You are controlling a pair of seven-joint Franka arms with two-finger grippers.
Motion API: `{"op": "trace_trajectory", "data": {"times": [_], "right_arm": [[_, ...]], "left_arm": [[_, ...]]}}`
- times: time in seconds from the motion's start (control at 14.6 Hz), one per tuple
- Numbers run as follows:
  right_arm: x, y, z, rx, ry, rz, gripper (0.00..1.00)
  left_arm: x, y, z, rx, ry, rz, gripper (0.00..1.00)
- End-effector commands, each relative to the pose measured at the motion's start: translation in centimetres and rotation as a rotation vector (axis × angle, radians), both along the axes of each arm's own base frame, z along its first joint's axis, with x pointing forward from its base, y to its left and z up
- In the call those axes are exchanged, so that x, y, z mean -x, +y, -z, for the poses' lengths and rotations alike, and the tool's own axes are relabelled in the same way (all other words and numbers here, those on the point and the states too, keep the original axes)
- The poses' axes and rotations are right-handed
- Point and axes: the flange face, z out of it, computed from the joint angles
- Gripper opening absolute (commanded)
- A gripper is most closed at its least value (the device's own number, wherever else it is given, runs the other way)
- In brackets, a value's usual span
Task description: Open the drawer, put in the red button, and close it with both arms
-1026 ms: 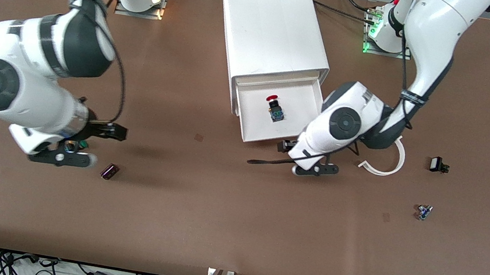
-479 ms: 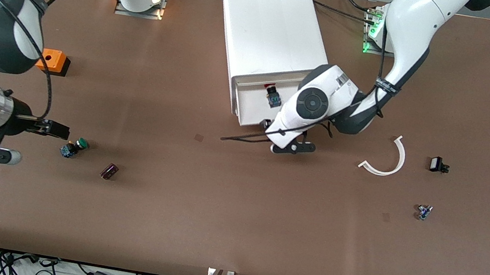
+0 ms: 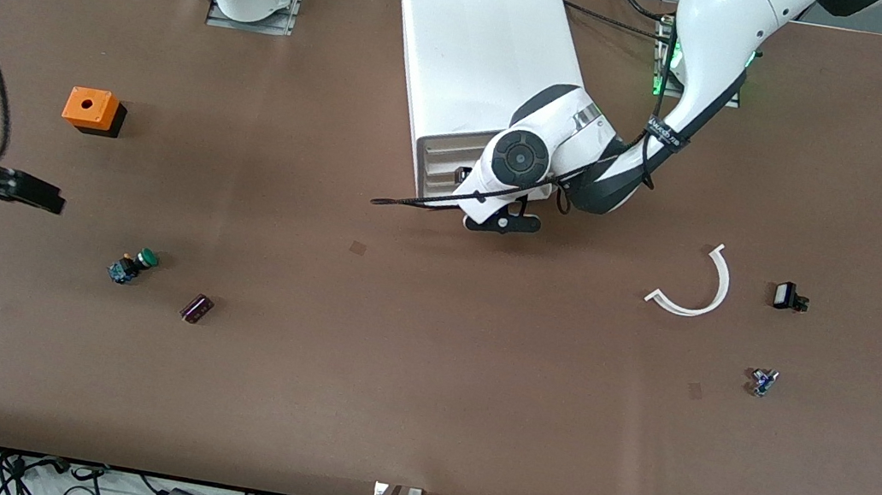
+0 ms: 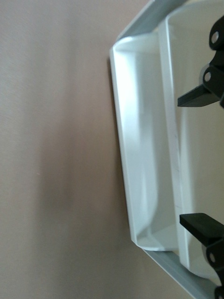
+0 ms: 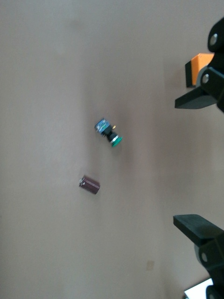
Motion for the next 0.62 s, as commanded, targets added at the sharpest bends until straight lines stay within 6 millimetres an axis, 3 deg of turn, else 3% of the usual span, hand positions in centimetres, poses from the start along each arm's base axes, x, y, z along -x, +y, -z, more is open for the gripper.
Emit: {"op": "trace_trajectory", "data": {"times": [0.0, 0.34, 0.55], "right_arm": [[3.9, -0.3, -2.4, 0.002, -0.018, -0.027, 1.0], [6.3, -2.6, -4.3, 0.004, -0.025, -0.075, 1.0], [7.2, -3.3, -4.5, 0.012, -0.01, -0.063, 1.0]], "left_arm": [[0.7, 0.0, -0.2, -0.009, 0.025, 0.002, 1.0], [1.4, -0.8, -0.3, -0.001, 0.032, 0.017, 1.0], [0.1, 0.0, -1.3, 0.009, 0.02, 0.008, 1.0]]}}
